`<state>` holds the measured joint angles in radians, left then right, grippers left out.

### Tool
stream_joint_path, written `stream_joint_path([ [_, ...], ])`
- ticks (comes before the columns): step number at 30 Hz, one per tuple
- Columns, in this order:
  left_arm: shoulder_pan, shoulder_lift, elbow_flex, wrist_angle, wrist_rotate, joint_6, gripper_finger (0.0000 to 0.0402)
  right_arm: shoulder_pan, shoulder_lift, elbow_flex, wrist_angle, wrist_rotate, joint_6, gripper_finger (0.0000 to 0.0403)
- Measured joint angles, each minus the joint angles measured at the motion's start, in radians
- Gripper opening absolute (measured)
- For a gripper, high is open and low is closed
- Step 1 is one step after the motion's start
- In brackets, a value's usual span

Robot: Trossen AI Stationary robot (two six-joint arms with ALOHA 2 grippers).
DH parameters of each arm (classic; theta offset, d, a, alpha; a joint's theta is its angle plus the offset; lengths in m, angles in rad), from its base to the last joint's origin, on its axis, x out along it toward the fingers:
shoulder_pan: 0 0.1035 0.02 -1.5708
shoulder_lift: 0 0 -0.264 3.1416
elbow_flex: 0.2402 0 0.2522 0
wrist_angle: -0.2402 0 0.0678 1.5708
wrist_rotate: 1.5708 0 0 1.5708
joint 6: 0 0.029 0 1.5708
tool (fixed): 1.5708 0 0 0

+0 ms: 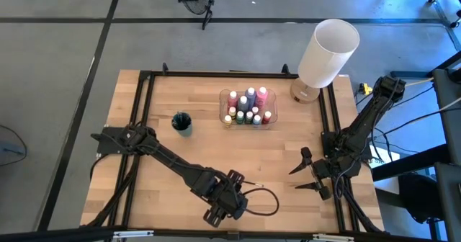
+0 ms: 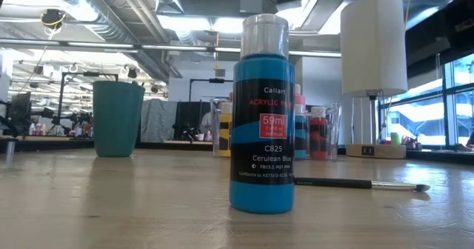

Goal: Pick & Place Paint Supplies
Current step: Put the blue paint bottle into the transparent bin

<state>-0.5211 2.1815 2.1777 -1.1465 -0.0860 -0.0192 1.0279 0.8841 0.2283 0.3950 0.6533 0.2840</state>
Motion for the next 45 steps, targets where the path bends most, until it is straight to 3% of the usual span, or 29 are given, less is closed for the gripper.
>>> stream_joint_path([
  [38,0.035,0.011,0.000,0.002,0.002,0.097,0.0265,0.000,0.000,0.000,-0.011,-0.002,-0.003,0.0252],
  [45,0.057,0.039,0.000,0.016,0.060,0.121,0.0265,0.000,0.000,0.000,-0.011,-0.002,-0.003,0.0252],
])
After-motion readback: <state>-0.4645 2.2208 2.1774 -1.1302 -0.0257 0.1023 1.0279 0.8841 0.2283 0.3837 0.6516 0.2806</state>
